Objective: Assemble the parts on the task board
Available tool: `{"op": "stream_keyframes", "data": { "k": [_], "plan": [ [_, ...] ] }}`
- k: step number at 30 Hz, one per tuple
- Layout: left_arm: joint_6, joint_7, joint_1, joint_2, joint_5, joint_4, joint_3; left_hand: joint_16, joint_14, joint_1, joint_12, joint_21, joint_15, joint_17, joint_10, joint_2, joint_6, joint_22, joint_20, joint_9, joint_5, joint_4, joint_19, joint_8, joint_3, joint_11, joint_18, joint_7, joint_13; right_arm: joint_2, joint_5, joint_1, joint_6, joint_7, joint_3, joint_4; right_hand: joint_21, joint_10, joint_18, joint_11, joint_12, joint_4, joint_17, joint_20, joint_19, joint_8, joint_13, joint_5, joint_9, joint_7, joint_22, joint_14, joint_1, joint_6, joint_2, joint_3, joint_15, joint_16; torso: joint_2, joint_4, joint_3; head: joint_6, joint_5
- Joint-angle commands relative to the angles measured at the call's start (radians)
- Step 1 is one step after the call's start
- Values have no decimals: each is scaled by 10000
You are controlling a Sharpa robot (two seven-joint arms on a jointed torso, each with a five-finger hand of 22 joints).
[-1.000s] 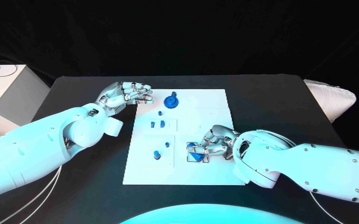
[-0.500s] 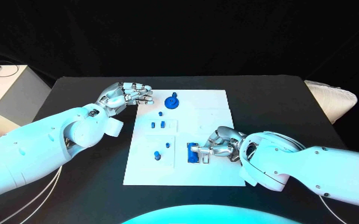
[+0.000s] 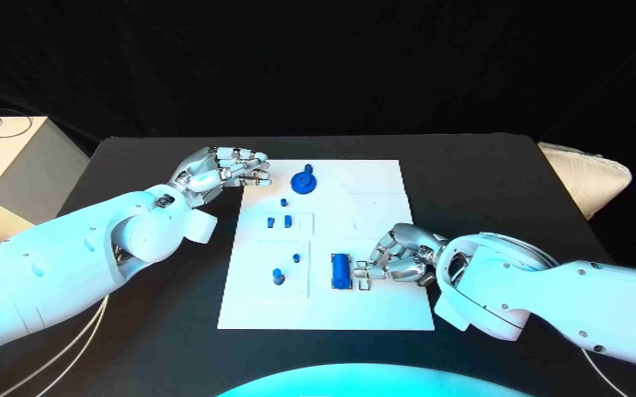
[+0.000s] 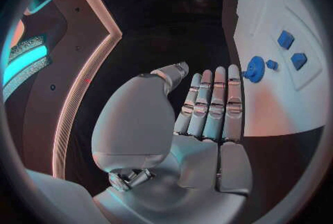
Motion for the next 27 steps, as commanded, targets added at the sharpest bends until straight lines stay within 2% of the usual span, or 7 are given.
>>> {"op": "stream_keyframes", "data": {
  "k": [1, 6, 11, 16, 19, 27],
  "plan": [
    [143, 46, 1, 7, 39, 12, 5, -35, 20, -15, 27, -69, 48, 9, -6, 74, 61, -9, 62, -11, 45, 2, 39, -68, 56, 42, 49, -25, 15, -21, -298, 1, 208, 861, 3, -9, 99, 623, -87, -77, 100, 27, 2531, -50, 602, 34, 2134, -534, -52, -81, 1650, 1031, 1008, 66, -370, 542, -76, 75, 4, 14, -7, 2, -6],
    [146, 45, 1, 8, 39, 21, 5, -46, 25, -11, 28, -80, 47, 15, -4, 86, 69, -15, 62, -13, 48, 3, 45, -67, 65, 41, 50, -25, 15, 90, -520, -3, 102, 1124, 2, -86, 192, 674, -106, -104, 189, 9, 2585, -71, 627, 26, 2194, -886, -125, -110, 1717, 1045, 1684, 173, -536, 887, -99, 110, 12, 15, -7, 11, 0],
    [147, 43, 2, -19, 39, 46, 5, -49, 28, -7, 29, -84, 47, 18, -3, 96, 72, -17, 62, -14, 49, 3, 48, -67, 71, 40, 51, -26, 15, 321, -713, -54, -149, 1035, -1, -243, 259, 704, -119, -161, 238, 52, 2602, -100, 646, 80, 2228, -924, -157, -181, 1765, 1049, 2059, 334, -542, 1153, -139, 121, 20, 19, -7, -15, 12],
    [139, 44, 2, -53, 40, 69, 5, -55, 32, 0, 31, -90, 46, 22, 0, 113, 80, -20, 61, -14, 53, 3, 53, -65, 83, 39, 52, -28, 16, 505, -780, -116, -356, 929, -3, -336, 305, 725, -129, -206, 270, 241, 2617, -135, 661, 165, 2251, -585, -164, -234, 1800, 1053, 2023, 476, -662, 1280, -178, 130, 15, 17, -10, -28, 20],
    [139, 40, 2, -66, 40, 79, 5, -55, 32, 0, 31, -90, 46, 22, 0, 113, 80, -20, 61, -14, 53, 3, 53, -65, 83, 39, 52, -28, 16, 596, -793, -138, -375, 888, -4, -362, 319, 737, -132, -234, 289, 262, 2620, -149, 666, 234, 2263, -514, -144, -271, 1812, 1054, 1976, 562, -693, 1306, -197, 132, 5, 13, -11, -68, 24],
    [173, 23, 2, -77, 36, 86, 5, -55, 32, 0, 31, -90, 46, 22, 0, 113, 80, -20, 61, -14, 53, 3, 53, -65, 83, 39, 52, -28, 16, 717, -856, -183, -272, 780, -4, -409, 378, 806, -143, -316, 416, 252, 2605, -194, 682, 402, 2342, -476, -83, -370, 1849, 1050, 1957, 723, -748, 1382, -259, 122, 0, 6, -9, -79, 30]
  ]
}}
